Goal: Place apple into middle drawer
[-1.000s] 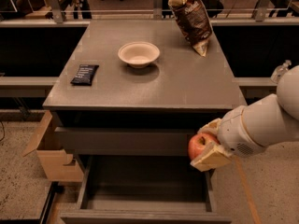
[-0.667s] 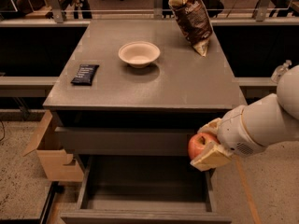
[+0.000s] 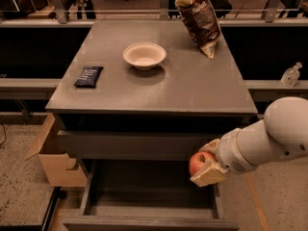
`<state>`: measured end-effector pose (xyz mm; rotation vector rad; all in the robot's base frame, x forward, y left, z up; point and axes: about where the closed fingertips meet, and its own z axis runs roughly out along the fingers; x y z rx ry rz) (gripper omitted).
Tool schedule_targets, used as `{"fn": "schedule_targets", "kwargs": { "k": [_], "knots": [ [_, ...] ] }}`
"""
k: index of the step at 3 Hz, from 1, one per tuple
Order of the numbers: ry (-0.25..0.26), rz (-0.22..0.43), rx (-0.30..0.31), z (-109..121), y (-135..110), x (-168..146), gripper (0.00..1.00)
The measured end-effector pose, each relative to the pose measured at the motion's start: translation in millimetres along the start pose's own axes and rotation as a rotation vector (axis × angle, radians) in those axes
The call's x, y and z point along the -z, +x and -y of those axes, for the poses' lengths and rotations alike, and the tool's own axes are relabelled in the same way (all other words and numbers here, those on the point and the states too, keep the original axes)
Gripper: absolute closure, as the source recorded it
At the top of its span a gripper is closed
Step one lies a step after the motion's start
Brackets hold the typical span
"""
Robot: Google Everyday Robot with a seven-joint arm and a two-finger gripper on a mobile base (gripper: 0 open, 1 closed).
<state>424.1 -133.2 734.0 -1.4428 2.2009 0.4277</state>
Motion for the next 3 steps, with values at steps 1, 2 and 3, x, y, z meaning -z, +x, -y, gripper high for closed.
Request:
{"fn": "schedule_targets", "kwargs": {
  "k": [1,2,3],
  "knots": [
    [-0.018,-0.002,-0.033,6,20,-44,1.00],
    [-0.025,0.012,-0.047,11,36,-89,1.00],
    [-0.085,0.049,-0.086,12,60,-166,1.00]
  ]
}}
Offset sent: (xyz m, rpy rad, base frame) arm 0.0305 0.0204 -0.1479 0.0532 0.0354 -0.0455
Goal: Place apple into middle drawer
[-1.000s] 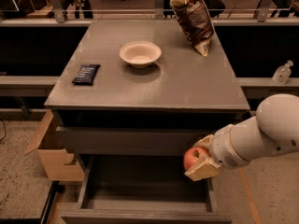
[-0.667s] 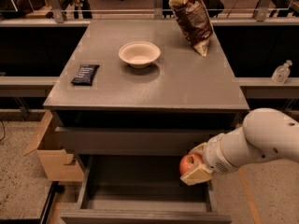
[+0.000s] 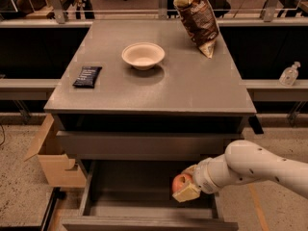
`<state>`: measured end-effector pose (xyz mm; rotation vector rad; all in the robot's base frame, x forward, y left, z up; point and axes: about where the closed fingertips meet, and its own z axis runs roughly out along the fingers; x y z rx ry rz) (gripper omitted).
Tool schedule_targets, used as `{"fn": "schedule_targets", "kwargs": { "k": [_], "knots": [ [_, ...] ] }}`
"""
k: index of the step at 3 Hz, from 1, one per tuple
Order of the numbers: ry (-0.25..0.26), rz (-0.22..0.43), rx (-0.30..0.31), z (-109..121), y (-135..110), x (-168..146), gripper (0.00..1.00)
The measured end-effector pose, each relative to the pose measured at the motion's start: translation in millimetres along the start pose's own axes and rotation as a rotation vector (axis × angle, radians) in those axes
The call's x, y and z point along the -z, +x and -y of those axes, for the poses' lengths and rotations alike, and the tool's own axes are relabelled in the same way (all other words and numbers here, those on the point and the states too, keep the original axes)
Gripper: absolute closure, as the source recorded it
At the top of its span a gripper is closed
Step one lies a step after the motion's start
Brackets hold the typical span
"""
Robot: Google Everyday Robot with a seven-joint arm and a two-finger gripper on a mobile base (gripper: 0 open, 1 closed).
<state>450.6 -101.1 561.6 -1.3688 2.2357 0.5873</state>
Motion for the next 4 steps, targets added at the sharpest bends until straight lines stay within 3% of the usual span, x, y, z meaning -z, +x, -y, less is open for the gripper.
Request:
{"fn": "schedule_targets", "kwargs": {
  "k": [1,3,4],
  "knots": [
    [0.000,0.000,0.000,0,0,0,1.00],
    [-0.019,0.033,-0.045,2,16,-41,1.00],
    [-0.005,0.072,-0.038,6,18,-62,1.00]
  ]
}}
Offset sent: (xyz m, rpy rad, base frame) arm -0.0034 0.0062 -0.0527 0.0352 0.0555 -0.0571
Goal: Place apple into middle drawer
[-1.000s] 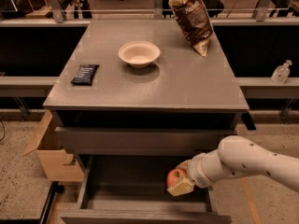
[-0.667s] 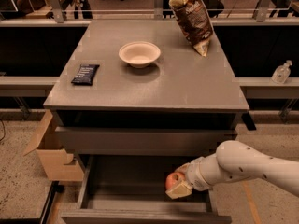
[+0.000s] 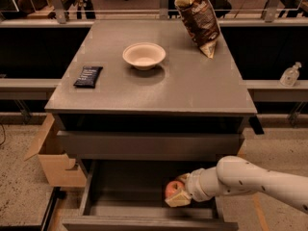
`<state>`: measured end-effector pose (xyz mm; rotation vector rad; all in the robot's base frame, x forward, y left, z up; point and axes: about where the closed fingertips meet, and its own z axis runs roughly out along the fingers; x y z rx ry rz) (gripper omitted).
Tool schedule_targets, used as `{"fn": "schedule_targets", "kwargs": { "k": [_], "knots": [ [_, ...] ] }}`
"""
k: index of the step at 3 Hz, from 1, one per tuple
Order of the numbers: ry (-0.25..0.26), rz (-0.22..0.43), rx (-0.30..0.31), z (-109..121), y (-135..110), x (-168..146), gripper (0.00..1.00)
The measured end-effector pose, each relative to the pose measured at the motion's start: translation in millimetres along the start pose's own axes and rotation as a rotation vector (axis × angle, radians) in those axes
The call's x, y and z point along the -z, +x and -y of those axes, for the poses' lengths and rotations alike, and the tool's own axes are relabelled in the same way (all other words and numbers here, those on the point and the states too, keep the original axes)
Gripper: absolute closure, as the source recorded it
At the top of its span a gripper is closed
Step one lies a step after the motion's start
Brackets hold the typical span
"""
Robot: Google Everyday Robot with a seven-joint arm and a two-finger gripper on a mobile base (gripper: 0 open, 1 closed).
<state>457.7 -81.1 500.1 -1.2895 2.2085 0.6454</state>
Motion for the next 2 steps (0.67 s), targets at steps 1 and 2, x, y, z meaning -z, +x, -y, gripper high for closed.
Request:
{"fn": "schedule_targets", "kwargs": {
  "k": [1,2],
  "knots": [
    [-0.004,0.053,0.011,8,0,-26,1.00],
    [-0.029,0.118,0.019,14,0,-53,1.00]
  ]
}}
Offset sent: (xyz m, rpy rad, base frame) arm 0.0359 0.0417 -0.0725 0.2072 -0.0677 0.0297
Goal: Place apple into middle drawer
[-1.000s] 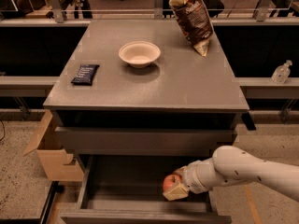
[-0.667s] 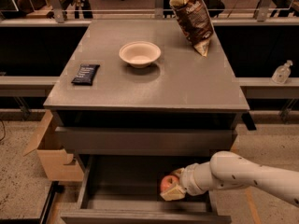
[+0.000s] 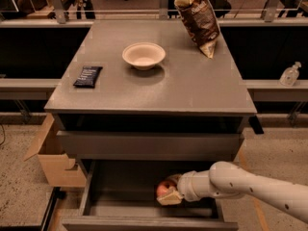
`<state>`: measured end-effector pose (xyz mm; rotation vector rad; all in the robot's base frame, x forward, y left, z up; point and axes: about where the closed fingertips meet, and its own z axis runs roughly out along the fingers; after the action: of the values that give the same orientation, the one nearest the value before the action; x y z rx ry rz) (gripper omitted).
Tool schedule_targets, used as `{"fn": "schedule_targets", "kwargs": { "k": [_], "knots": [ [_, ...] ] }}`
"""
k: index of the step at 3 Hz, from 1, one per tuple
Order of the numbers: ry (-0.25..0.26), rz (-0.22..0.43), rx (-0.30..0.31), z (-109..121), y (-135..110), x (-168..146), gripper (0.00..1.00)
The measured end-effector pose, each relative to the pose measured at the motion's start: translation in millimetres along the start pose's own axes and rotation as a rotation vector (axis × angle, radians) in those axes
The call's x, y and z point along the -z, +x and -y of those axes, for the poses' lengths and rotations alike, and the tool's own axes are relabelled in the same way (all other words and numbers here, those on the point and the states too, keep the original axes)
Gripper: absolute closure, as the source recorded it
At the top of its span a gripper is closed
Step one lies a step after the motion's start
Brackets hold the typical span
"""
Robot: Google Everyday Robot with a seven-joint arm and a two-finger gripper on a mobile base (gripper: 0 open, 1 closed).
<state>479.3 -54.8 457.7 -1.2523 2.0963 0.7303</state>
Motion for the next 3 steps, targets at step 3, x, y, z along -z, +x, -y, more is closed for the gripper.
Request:
{"fn": "schedule_targets", "kwargs": {
  "k": [3],
  "knots": [
    [-0.053,0.108,0.039,-2,-4,-48,1.00]
  ]
}}
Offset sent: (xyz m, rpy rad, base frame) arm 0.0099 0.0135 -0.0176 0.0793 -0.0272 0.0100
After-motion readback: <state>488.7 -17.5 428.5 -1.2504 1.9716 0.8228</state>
